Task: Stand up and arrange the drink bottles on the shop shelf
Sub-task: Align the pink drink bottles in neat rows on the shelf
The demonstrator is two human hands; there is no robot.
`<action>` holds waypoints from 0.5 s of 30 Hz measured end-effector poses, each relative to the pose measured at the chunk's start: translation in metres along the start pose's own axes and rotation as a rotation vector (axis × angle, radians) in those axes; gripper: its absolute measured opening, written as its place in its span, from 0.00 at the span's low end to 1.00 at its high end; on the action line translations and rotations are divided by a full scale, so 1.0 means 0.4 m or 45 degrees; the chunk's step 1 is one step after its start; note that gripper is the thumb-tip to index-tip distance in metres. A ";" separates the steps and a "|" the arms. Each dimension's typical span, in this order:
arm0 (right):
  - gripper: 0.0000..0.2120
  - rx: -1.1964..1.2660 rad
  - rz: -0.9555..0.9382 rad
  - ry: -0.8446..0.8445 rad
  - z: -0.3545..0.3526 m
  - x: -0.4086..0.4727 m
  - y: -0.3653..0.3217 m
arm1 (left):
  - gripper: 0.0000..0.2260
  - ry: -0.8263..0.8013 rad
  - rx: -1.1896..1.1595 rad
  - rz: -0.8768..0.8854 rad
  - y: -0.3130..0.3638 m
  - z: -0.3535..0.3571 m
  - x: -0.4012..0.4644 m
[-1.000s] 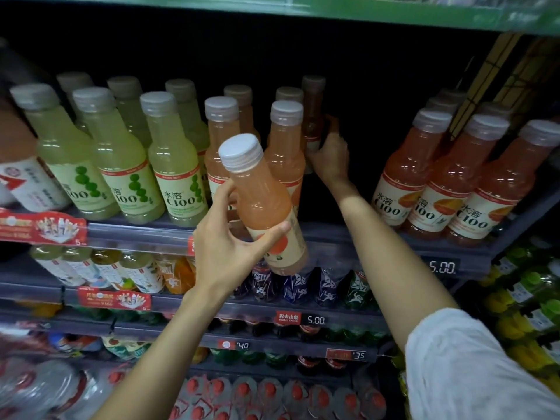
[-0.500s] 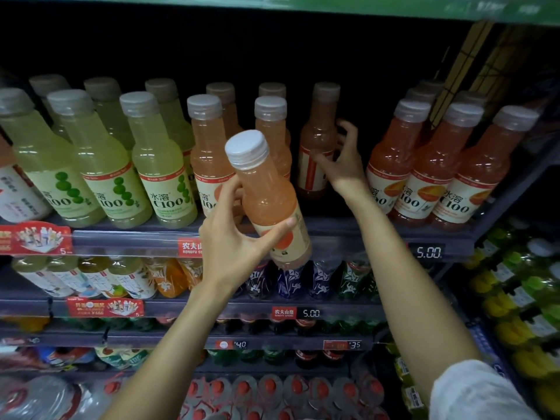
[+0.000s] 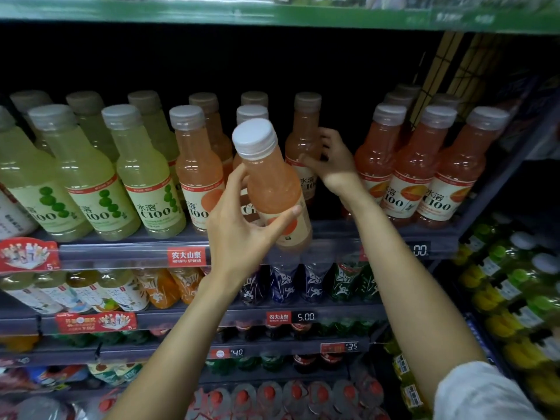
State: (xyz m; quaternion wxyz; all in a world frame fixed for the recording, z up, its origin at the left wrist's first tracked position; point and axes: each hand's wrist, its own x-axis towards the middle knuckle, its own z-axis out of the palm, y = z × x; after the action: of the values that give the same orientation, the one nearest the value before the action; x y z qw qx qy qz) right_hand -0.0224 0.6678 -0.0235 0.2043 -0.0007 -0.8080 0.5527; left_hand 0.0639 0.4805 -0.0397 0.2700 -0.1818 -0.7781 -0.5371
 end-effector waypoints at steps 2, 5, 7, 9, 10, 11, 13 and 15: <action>0.26 -0.010 -0.046 0.079 0.008 0.000 -0.006 | 0.35 -0.003 0.004 0.013 -0.001 0.008 0.006; 0.25 0.010 -0.060 0.091 0.010 -0.007 -0.012 | 0.36 0.004 0.056 0.047 0.009 0.027 0.014; 0.23 0.091 -0.025 0.079 0.000 -0.016 -0.011 | 0.36 0.004 0.086 0.046 0.029 0.044 0.025; 0.20 0.148 0.007 0.073 -0.011 -0.024 -0.014 | 0.35 -0.001 0.116 0.055 0.046 0.066 0.041; 0.19 0.171 0.022 0.060 -0.018 -0.029 -0.020 | 0.35 -0.005 0.149 0.077 0.050 0.081 0.048; 0.19 0.208 0.040 0.045 -0.023 -0.033 -0.027 | 0.35 -0.016 0.188 0.102 0.051 0.097 0.054; 0.20 0.299 0.081 0.018 -0.033 -0.044 -0.040 | 0.34 -0.051 0.231 0.116 0.049 0.128 0.061; 0.26 0.350 0.094 0.009 -0.038 -0.054 -0.050 | 0.33 -0.073 0.251 0.107 0.040 0.154 0.066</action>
State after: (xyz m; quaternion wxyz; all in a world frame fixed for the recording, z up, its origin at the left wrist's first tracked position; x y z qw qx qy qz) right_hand 0.0068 0.6686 -0.0080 0.1847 -0.0044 -0.7233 0.6653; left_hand 0.0382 0.5436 -0.0286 0.2867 -0.2021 -0.8263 -0.4406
